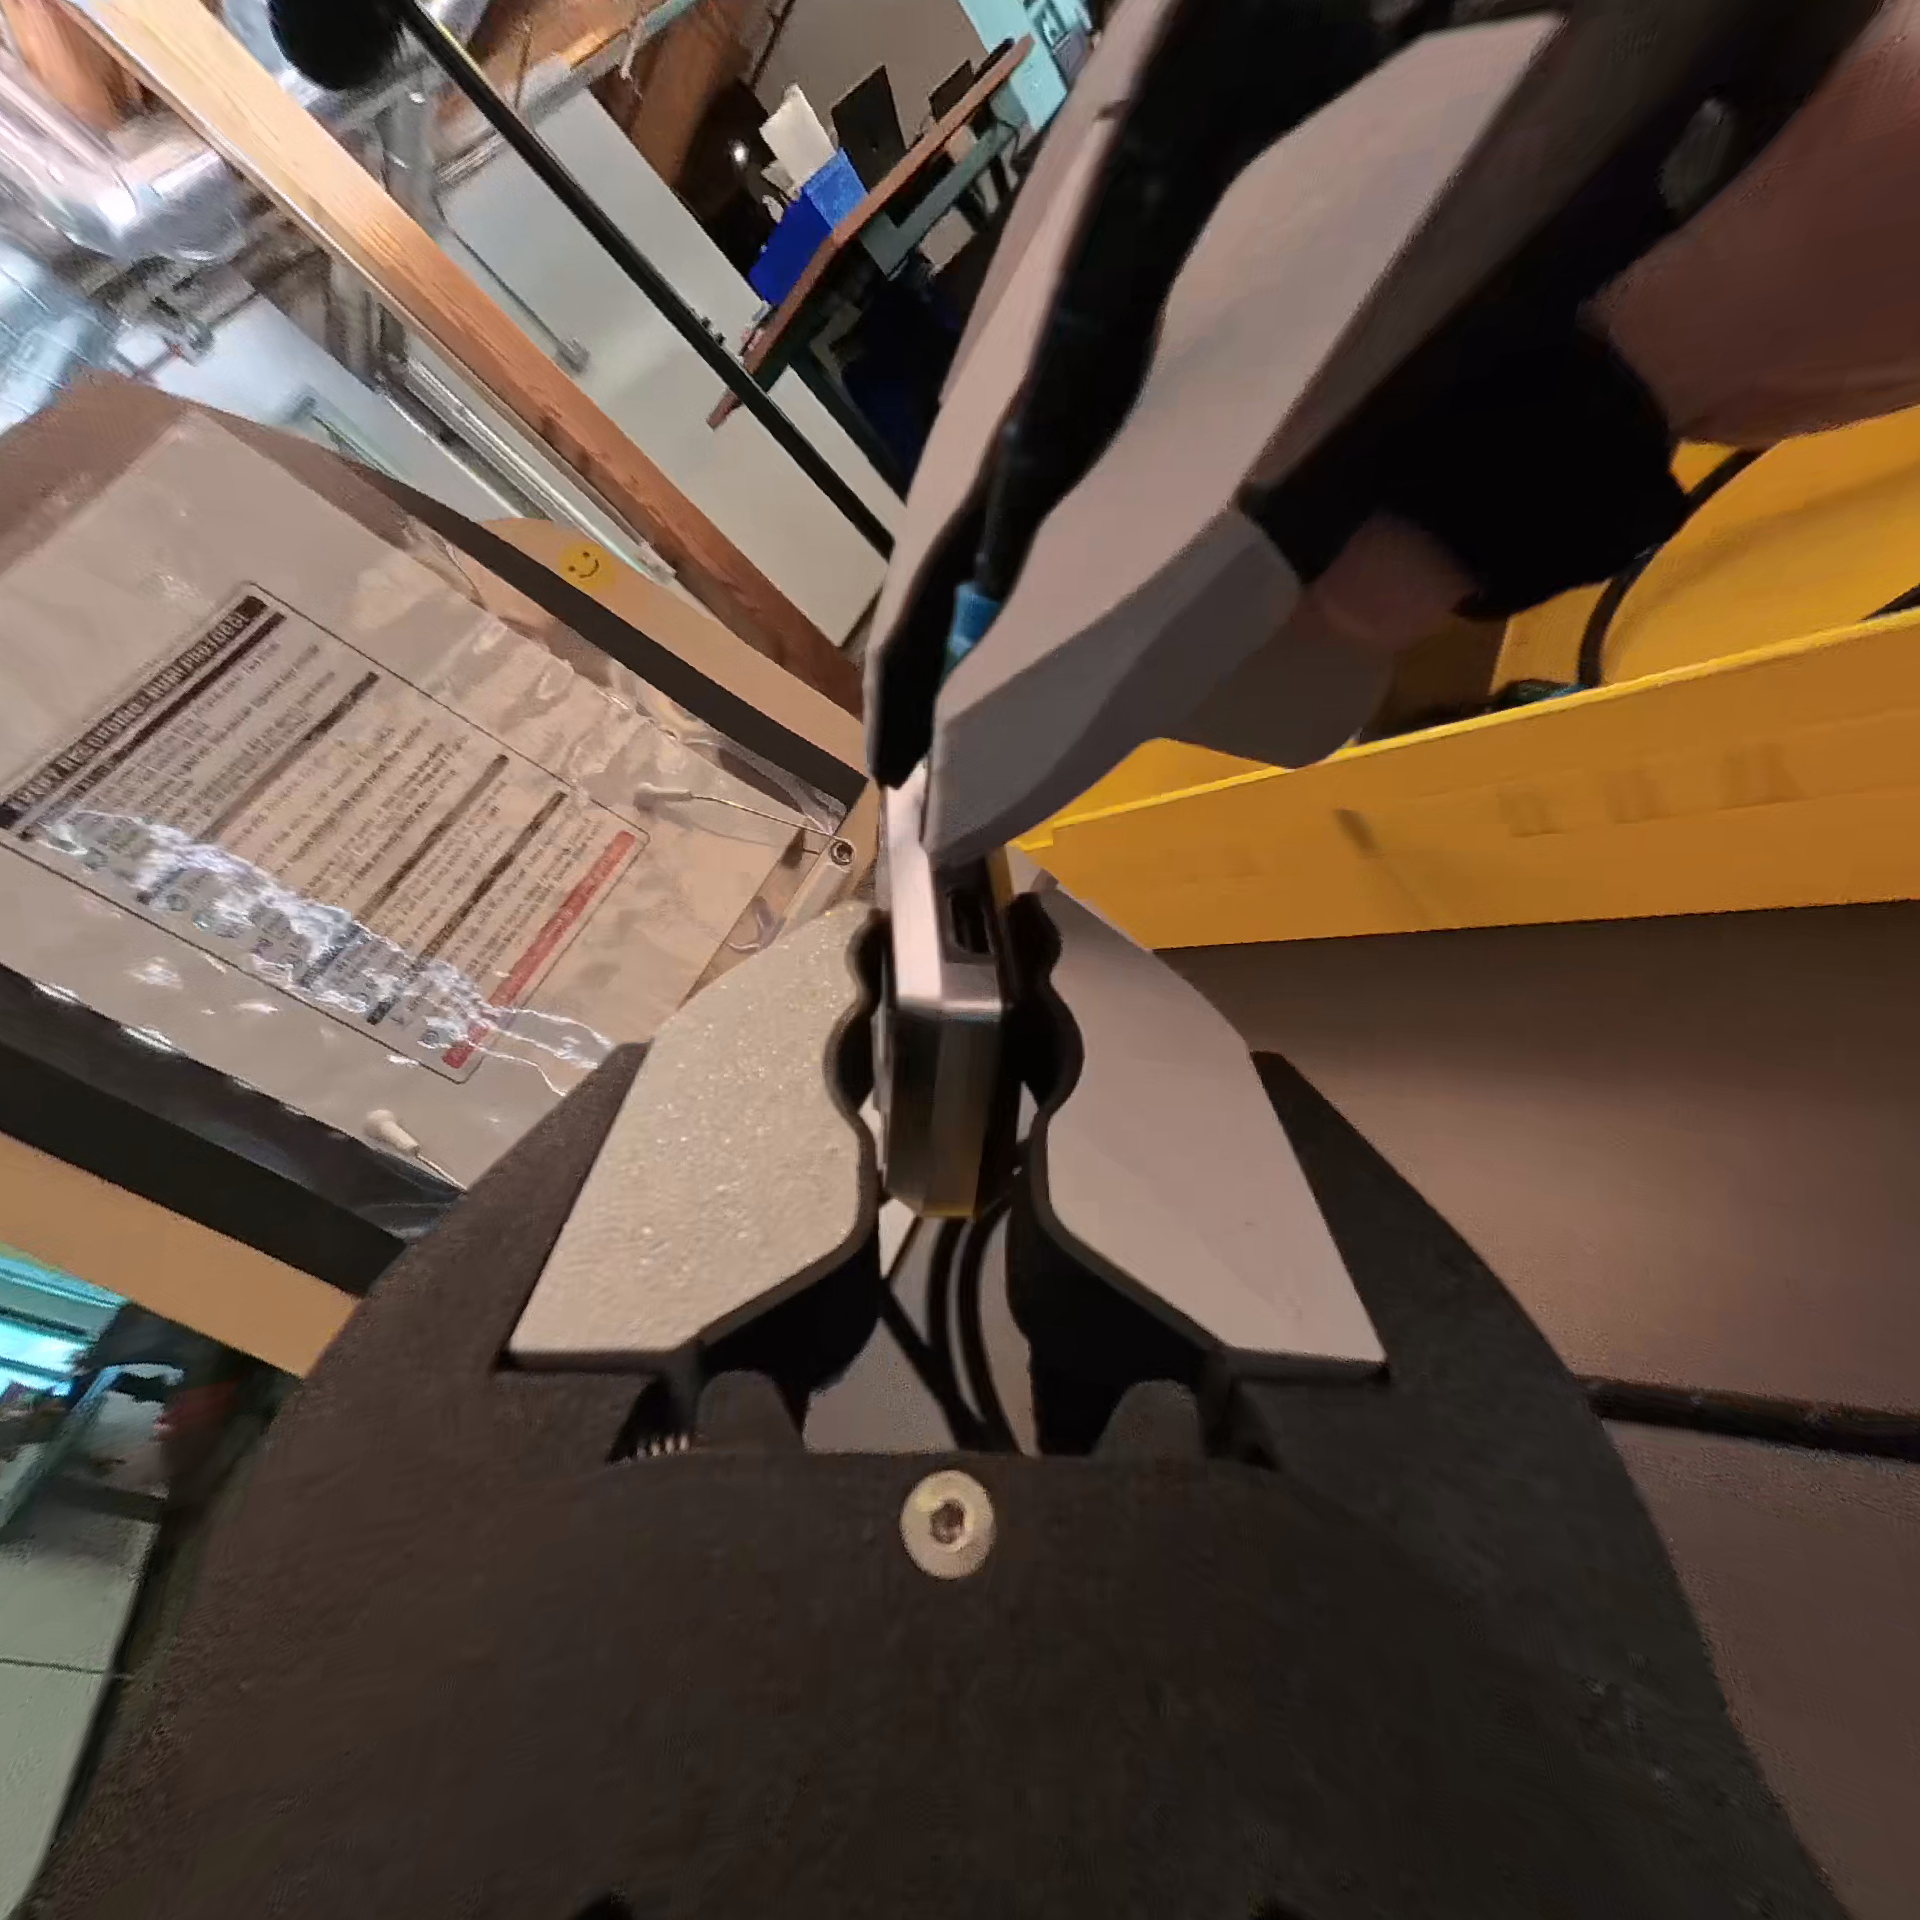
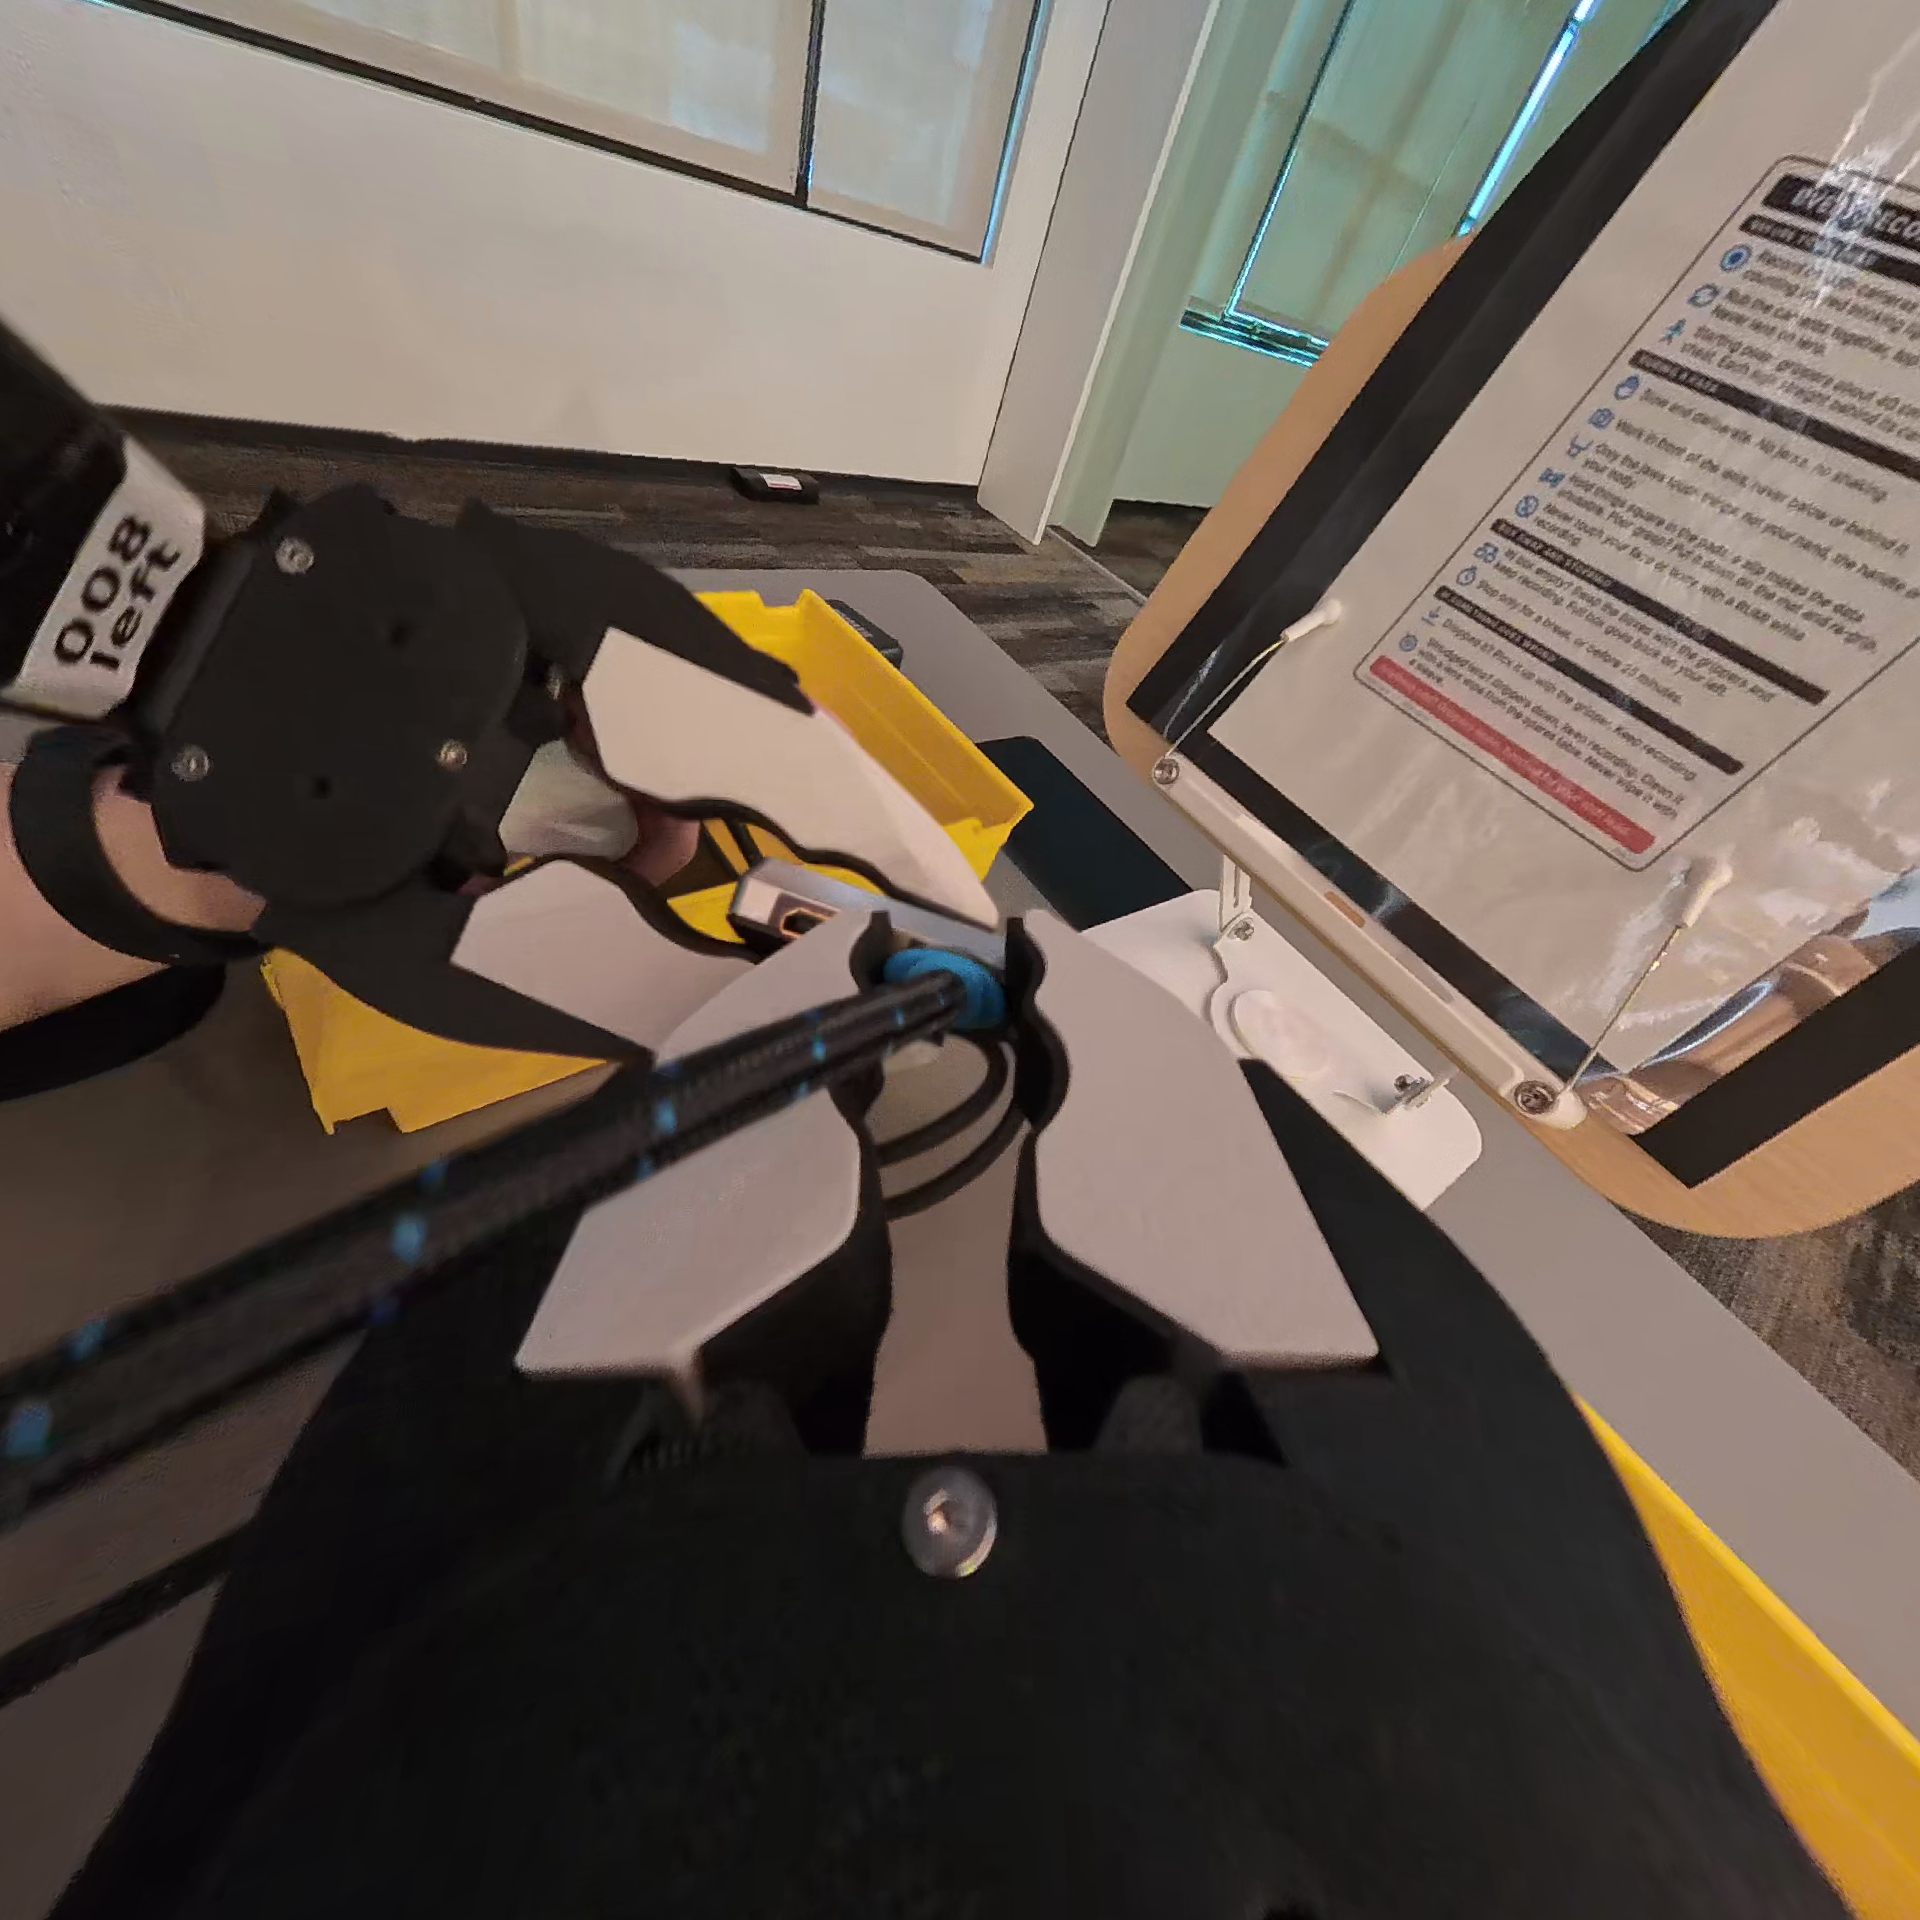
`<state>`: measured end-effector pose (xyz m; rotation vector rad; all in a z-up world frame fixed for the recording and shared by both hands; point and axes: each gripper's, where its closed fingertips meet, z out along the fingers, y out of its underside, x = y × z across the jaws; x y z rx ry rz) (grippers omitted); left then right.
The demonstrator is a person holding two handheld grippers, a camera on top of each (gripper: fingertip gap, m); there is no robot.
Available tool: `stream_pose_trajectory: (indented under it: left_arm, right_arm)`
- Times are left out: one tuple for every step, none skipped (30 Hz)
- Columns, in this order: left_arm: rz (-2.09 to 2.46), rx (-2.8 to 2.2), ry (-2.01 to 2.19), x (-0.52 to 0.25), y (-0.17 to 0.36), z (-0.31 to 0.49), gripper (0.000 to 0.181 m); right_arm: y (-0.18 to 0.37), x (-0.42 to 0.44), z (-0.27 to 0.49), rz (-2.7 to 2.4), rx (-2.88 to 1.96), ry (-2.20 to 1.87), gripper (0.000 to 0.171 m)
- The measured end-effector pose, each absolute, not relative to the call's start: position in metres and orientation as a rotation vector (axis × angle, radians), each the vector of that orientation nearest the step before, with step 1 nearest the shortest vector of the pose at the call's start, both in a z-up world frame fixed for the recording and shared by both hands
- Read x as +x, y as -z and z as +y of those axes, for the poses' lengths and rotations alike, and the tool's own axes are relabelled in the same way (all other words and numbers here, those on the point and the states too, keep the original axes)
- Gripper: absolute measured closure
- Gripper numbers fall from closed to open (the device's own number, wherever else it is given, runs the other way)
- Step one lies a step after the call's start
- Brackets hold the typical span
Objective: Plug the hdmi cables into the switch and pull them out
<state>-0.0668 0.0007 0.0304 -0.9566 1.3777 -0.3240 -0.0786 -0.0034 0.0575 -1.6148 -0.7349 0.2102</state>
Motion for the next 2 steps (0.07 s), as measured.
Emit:
stream_pose_trajectory:
  left_arm:
    - [1.374, -0.945, 0.302, -0.0659, -0.0291, 0.0007, 0.159]
    - [1.365, -0.935, 0.293, -0.0650, -0.0291, 0.0004, 0.159]
  right_arm:
    - [-0.0577, -0.0784, -0.0035, -0.735, -1.613, -0.210, 0.151]
    - [-0.0584, -0.0780, -0.0037, -0.733, -1.611, -0.211, 0.150]
